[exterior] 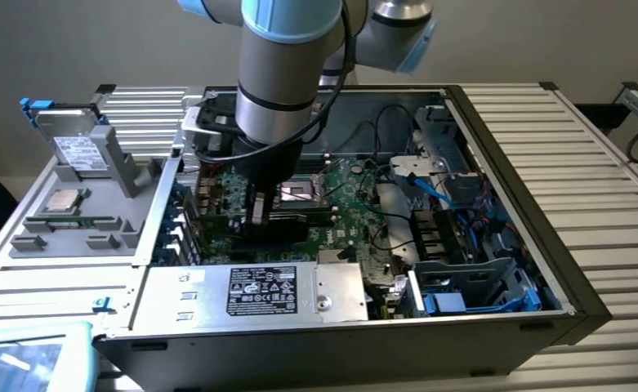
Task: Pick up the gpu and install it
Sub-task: 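Insert the gpu into the slot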
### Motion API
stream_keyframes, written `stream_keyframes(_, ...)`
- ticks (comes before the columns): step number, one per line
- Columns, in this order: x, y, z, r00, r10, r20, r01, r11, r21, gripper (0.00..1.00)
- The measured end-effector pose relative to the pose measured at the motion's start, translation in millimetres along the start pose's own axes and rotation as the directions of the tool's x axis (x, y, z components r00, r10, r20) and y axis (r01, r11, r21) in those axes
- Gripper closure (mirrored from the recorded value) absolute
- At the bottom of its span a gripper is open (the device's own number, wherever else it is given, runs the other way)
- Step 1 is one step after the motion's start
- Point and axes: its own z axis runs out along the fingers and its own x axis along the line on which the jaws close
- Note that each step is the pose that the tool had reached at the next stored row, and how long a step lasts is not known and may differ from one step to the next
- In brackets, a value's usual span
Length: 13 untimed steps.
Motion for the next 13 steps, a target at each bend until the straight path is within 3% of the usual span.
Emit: stream_keyframes(13,0.4,-0.3,-0.1,1.0,-0.006,-0.0016,0.006,1.0,-0.0001,0.72)
